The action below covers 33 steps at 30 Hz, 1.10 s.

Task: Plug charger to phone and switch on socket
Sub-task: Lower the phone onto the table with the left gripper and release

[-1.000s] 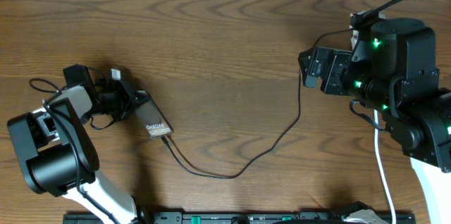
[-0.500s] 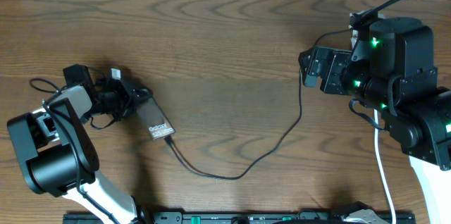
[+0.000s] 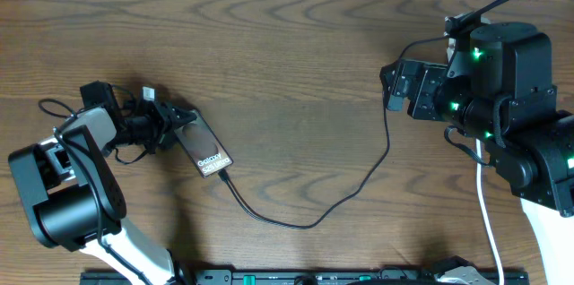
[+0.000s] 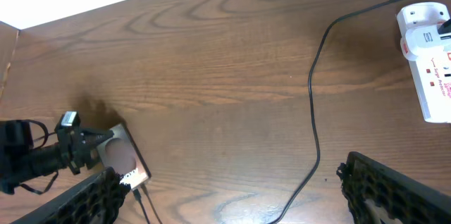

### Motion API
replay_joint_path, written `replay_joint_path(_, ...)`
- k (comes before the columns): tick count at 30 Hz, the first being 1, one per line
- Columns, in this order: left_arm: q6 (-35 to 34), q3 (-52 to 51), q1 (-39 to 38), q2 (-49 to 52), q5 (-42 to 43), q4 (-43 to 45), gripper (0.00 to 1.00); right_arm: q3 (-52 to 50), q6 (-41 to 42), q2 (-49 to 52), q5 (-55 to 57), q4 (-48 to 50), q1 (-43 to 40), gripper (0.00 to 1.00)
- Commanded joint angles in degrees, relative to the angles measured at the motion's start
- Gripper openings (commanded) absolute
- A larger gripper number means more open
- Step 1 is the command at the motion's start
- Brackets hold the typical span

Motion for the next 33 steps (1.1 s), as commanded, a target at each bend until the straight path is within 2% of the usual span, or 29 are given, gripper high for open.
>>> replay_joint_path(1, -1.62, -1.16, -0.17, 1.66, -13.07, -3.02, 0.60, 0.52, 0.00, 0.22, 0.72, -0.24, 0.20, 0.98)
replay_joint_path(5, -1.90, -1.16, -0.17, 1.66, -15.89, -4.61, 0.65, 0.52, 0.00, 0.22, 0.72, -0.26, 0.20, 0.98)
replay_joint_path(12, -6.97, -1.16, -0.17, 1.66, -21.97, -7.08, 0.72, 0.52, 0.00, 0.22, 0.72, -0.55, 0.20, 0.98)
replay_joint_path(24, -12.57, -1.16, -0.17, 1.66, -29.88, -11.63, 0.73, 0.52, -0.02, 0.22, 0.72, -0.74, 0.20, 0.98)
replay_joint_path(33, -12.48, -0.90, -0.07, 1.01, -27.87, -13.00, 0.73, 0.52, -0.02, 0.22, 1.42, -1.51, 0.20, 0.98)
